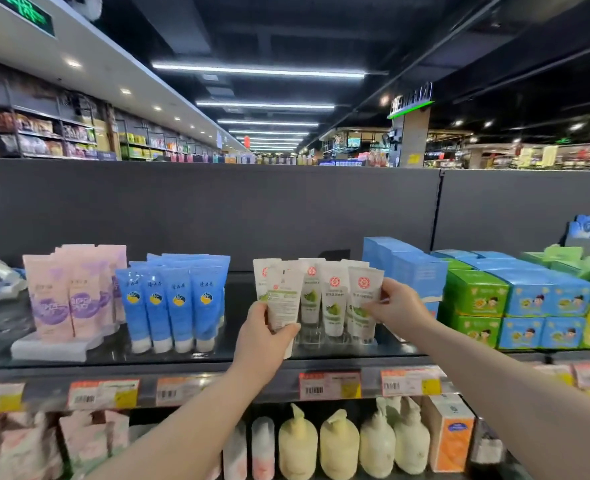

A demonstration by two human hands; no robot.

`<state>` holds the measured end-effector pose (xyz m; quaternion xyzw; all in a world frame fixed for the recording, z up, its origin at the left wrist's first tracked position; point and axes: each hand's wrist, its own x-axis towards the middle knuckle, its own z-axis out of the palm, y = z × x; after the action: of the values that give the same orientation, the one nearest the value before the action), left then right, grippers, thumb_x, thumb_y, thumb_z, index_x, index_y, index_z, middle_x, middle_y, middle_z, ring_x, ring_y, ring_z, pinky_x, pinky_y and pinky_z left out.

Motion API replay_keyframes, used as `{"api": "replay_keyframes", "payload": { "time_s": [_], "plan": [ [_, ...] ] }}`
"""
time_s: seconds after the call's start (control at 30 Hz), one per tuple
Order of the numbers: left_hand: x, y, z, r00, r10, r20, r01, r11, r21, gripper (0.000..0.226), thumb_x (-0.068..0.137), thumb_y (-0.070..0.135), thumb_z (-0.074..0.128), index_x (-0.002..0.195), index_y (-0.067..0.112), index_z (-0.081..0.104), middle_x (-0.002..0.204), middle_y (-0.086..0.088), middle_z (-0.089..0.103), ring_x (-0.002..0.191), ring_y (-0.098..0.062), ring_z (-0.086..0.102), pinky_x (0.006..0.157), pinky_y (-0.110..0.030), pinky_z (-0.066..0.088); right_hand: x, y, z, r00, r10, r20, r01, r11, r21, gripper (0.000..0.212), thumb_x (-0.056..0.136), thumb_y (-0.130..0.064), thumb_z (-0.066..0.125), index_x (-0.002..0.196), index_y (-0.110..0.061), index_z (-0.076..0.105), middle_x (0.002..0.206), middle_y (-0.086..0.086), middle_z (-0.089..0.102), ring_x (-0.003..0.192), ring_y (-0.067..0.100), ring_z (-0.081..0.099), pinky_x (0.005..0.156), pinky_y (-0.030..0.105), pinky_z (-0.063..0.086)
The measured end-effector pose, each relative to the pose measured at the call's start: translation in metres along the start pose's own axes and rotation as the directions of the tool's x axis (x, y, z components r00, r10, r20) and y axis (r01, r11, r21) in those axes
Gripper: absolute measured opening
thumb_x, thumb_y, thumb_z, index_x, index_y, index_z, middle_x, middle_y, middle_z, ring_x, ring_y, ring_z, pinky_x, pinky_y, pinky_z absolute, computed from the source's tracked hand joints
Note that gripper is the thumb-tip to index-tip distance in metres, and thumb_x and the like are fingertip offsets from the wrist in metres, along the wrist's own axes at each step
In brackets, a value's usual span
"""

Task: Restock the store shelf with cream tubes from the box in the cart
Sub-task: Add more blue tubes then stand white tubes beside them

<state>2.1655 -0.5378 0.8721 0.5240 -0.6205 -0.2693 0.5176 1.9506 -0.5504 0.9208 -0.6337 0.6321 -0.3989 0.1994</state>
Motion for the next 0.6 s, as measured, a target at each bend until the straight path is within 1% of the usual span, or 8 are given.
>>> {"api": "replay_keyframes", "payload": {
  "time_s": [0.1,0.17,0.23,0.3,0.43,0.5,0.6],
  "plan": [
    [0.007,0.0,0.005,1.0,0.004,0.008,-0.004,1.0,-0.005,0.039,0.084,0.016,0.067,0.117,0.017,0.047,0.123,0.001,0.059,0.106,-0.01,0.056,0.086,-0.022,0.047,0.006,0.005,0.002,0.999,0.017,0.044,-0.015,0.999,-0.045,0.023,0.087,-0.012,0.064,0.107,-0.02,0.057,0.104,-0.004,0.061,0.1,0.017,0.057,0.091,0.037,0.05],
    [0.011,0.0,0.008,1.0,0.013,0.011,-0.013,1.0,-0.015,0.036,0.085,0.015,0.067,0.114,0.019,0.046,0.124,0.002,0.058,0.104,-0.007,0.055,0.079,-0.015,0.045,0.008,0.008,0.003,0.998,0.015,0.059,-0.01,0.997,-0.081,0.021,0.088,-0.012,0.063,0.107,-0.018,0.057,0.109,-0.001,0.062,0.1,0.016,0.055,0.089,0.032,0.048],
    [0.014,0.0,0.011,1.0,0.021,0.014,-0.021,0.999,-0.027,0.034,0.085,0.014,0.066,0.111,0.022,0.045,0.124,0.002,0.058,0.104,-0.005,0.054,0.073,-0.011,0.044,0.009,0.009,0.003,0.998,0.012,0.068,-0.005,0.995,-0.1,0.025,0.088,-0.012,0.062,0.113,-0.015,0.058,0.115,0.001,0.062,0.105,0.018,0.056,0.088,0.031,0.046],
    [0.016,0.001,0.014,1.0,0.026,0.015,-0.026,0.999,-0.036,0.034,0.085,0.014,0.066,0.11,0.023,0.045,0.125,0.003,0.057,0.104,-0.004,0.053,0.074,-0.011,0.043,0.011,0.01,0.002,0.997,0.012,0.08,-0.005,0.996,-0.094,0.027,0.089,-0.013,0.062,0.115,-0.014,0.058,0.118,0.001,0.062,0.11,0.019,0.057,0.088,0.03,0.046],
    [0.018,-0.001,0.021,0.999,0.025,0.025,-0.024,0.998,-0.061,0.035,0.085,0.014,0.065,0.11,0.025,0.044,0.123,0.006,0.056,0.103,-0.004,0.052,0.072,-0.011,0.043,0.016,0.015,0.0,0.996,0.014,0.09,-0.005,0.995,-0.096,0.023,0.089,-0.016,0.063,0.111,-0.015,0.059,0.12,0.001,0.063,0.11,0.018,0.058,0.088,0.029,0.047],
    [0.019,-0.002,0.025,0.999,0.021,0.027,-0.019,0.998,-0.062,0.035,0.085,0.015,0.066,0.11,0.025,0.044,0.123,0.005,0.056,0.104,-0.005,0.052,0.077,-0.014,0.044,0.019,0.017,-0.001,0.995,0.025,0.095,-0.015,0.995,-0.097,0.022,0.089,-0.017,0.063,0.11,-0.015,0.059,0.121,0.001,0.063,0.112,0.019,0.058,0.089,0.031,0.049],
    [0.022,-0.004,0.029,0.999,0.011,0.035,-0.009,0.999,-0.052,0.035,0.085,0.016,0.067,0.11,0.025,0.045,0.124,0.004,0.056,0.106,-0.007,0.053,0.088,-0.026,0.047,0.023,0.019,0.0,0.993,0.036,0.114,-0.024,0.994,-0.106,0.017,0.089,-0.018,0.063,0.105,-0.016,0.058,0.121,0.001,0.063,0.111,0.02,0.059,0.088,0.033,0.051]
  ]
}}
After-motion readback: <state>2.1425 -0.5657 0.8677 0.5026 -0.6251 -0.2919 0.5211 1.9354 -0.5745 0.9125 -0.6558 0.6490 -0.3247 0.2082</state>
